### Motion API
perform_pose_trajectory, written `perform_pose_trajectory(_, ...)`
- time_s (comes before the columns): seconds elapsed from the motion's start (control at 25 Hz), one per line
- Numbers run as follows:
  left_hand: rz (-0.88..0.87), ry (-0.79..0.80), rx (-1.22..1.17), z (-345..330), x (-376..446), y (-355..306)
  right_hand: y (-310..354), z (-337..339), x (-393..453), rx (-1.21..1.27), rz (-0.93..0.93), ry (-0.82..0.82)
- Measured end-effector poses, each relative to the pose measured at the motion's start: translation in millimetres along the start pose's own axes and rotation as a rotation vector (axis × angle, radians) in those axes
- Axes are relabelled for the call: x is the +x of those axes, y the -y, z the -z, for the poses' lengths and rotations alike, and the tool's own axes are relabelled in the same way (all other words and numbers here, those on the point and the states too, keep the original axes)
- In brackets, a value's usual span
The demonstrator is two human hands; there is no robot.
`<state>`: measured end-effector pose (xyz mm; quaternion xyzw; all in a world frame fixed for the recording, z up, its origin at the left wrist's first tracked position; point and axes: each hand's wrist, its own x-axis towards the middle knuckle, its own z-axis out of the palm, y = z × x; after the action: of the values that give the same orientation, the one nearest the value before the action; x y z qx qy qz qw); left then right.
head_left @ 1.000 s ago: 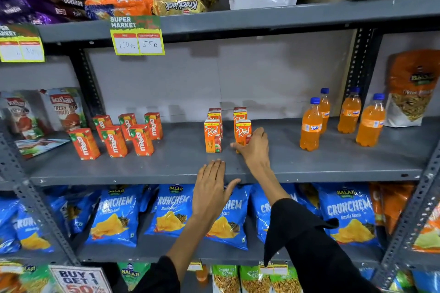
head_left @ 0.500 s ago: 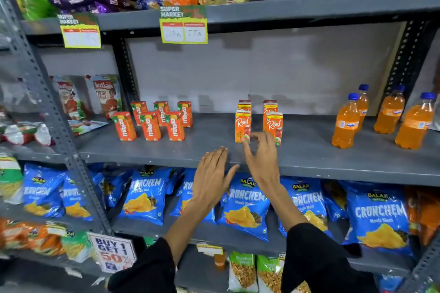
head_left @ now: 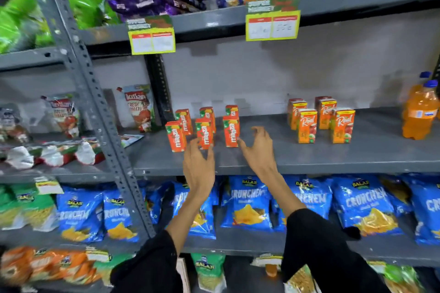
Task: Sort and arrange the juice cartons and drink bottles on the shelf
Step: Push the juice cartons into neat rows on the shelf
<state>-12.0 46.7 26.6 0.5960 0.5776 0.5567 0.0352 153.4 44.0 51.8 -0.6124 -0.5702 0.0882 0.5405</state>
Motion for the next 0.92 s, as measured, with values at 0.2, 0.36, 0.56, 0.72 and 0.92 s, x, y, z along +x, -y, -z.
perform_pose_trajectory(0.2, 0.07, 0.137, 0.099, -19.6, 43.1, 16.4, 10.9, -48.6, 15.5, -0.16, -0.158, 0.013)
perform_pose_trajectory(0.36, 0.098, 0.155, 0.189, -28.5, 54.0, 18.8, 15.3, -60.0, 22.2, -0.399, -0.197, 0.035)
perform_pose_trajectory(0.56, 0.049, 0.11, 0.246, -26.3, 50.6, 19.6, 10.9, -61.9, 34.6, -0.369, -0.18, 0.124)
perform_pose_trajectory(0.72, 0.024, 0.101, 0.246, -25.1, 49.4, 18.8, 9.2, -61.6, 31.8, -0.442, -0.12, 0.13)
perform_pose_trajectory(0.92, -0.004, 0.094, 0.175, -24.2, 45.5, 20.9, 9.0, -62.0, 28.0, -0.544, -0.072, 0.113)
